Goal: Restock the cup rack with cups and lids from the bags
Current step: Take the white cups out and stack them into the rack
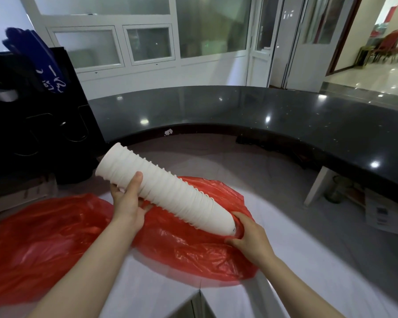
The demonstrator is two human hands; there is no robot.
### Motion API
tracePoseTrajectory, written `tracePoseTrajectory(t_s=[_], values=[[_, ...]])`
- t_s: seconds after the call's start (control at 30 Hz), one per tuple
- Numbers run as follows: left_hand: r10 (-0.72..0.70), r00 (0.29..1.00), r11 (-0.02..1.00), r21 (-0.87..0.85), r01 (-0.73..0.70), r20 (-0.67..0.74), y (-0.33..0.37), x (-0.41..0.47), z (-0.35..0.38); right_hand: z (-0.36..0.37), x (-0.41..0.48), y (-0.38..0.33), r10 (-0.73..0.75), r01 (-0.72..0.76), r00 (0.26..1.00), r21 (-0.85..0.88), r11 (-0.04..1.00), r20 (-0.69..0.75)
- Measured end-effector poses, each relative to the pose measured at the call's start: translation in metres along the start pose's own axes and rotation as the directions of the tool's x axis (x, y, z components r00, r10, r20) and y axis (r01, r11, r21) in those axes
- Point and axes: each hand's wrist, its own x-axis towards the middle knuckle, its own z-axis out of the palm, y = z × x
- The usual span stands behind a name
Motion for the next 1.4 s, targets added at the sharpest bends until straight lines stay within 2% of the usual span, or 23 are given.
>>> tracePoseTrajectory(t_s=[0.07, 0.13, 0.23, 0.33, 0.4, 0.5, 0.57, 0.6, 0.67, 0.73, 0.8, 0.9, 0.97, 1.0, 1.17, 1.23, 1.3, 1.4], values=[[0.036, 0.999, 0.999, 0.014, -0.036, 0.001, 0.01, 0.004, 0.0, 0.002, 0.002, -0.002, -0.042, 0.044, 0.997, -0.036, 0.998, 0.061], [0.043, 0.999, 0.999, 0.007, -0.043, -0.01, 0.018, 0.009, -0.004, 0.0, 0.003, 0.001, -0.047, 0.061, 0.995, -0.161, 0.985, 0.085], [0.005, 0.998, 0.999, -0.048, -0.009, -0.07, 0.023, 0.017, -0.021, -0.005, 0.0, 0.008, 0.05, -0.03, 0.998, -0.412, 0.911, 0.039], [-0.071, 0.986, 0.989, -0.139, 0.05, -0.15, 0.025, 0.024, -0.041, -0.009, -0.005, 0.003, 0.065, -0.048, 0.998, -0.447, 0.893, 0.022], [-0.112, 0.979, 0.979, -0.188, 0.08, -0.169, 0.026, 0.026, -0.049, -0.011, -0.006, -0.014, -0.051, 0.023, 0.997, -0.421, 0.907, -0.054], [-0.138, 0.976, 0.968, -0.232, 0.097, -0.171, 0.026, 0.026, -0.054, -0.011, 0.0, -0.048, -0.211, 0.111, 0.942, -0.349, 0.931, -0.263], [-0.13, 0.98, 0.965, -0.249, 0.089, -0.153, 0.029, 0.025, -0.055, -0.009, 0.009, -0.068, -0.143, 0.063, 0.933, -0.242, 0.968, -0.33], [-0.124, 0.982, 0.963, -0.256, 0.084, -0.144, 0.032, 0.024, -0.057, -0.006, 0.014, -0.074, -0.062, 0.022, 0.947, -0.128, 0.992, -0.315], [-0.112, 0.984, 0.959, -0.275, 0.069, -0.141, 0.038, 0.022, -0.063, -0.002, 0.022, -0.086, 0.123, -0.073, 0.973, 0.242, 0.967, -0.198], [-0.099, 0.982, 0.953, -0.3, 0.046, -0.163, 0.045, 0.017, -0.072, 0.003, 0.027, -0.097, 0.294, -0.212, 0.955, 0.59, 0.779, -0.046], [-0.073, 0.977, 0.948, -0.317, 0.005, -0.201, 0.054, 0.011, -0.083, 0.012, 0.031, -0.108, 0.368, -0.306, 0.924, 0.776, 0.552, 0.103], [-0.019, 0.974, 0.942, -0.331, -0.058, -0.227, 0.068, -0.001, -0.101, 0.029, 0.032, -0.126, 0.283, -0.349, 0.92, 0.895, 0.277, 0.272], [0.027, 0.973, 0.941, -0.324, -0.102, -0.228, 0.079, -0.009, -0.113, 0.038, 0.03, -0.141, 0.217, -0.389, 0.905, 0.918, 0.072, 0.367], [0.053, 0.973, 0.942, -0.311, -0.124, -0.226, 0.085, -0.014, -0.119, 0.043, 0.029, -0.15, 0.182, -0.411, 0.896, 0.912, 0.001, 0.404], [0.16, 0.961, 0.943, -0.253, -0.217, -0.226, 0.124, -0.039, -0.157, 0.063, 0.02, -0.208, 0.088, -0.446, 0.878, 0.87, -0.212, 0.471], [0.186, 0.951, 0.928, -0.275, -0.252, -0.246, 0.141, -0.049, -0.175, 0.071, 0.015, -0.233, 0.043, -0.453, 0.878, 0.857, -0.246, 0.477], [0.199, 0.959, 0.913, -0.319, -0.256, -0.202, 0.159, -0.061, -0.194, 0.077, 0.006, -0.258, 0.015, -0.462, 0.874, 0.841, -0.281, 0.485], [0.197, 0.975, 0.893, -0.392, -0.222, -0.102, 0.188, -0.082, -0.228, 0.084, -0.018, -0.304, -0.004, -0.447, 0.875, 0.804, -0.392, 0.485]])
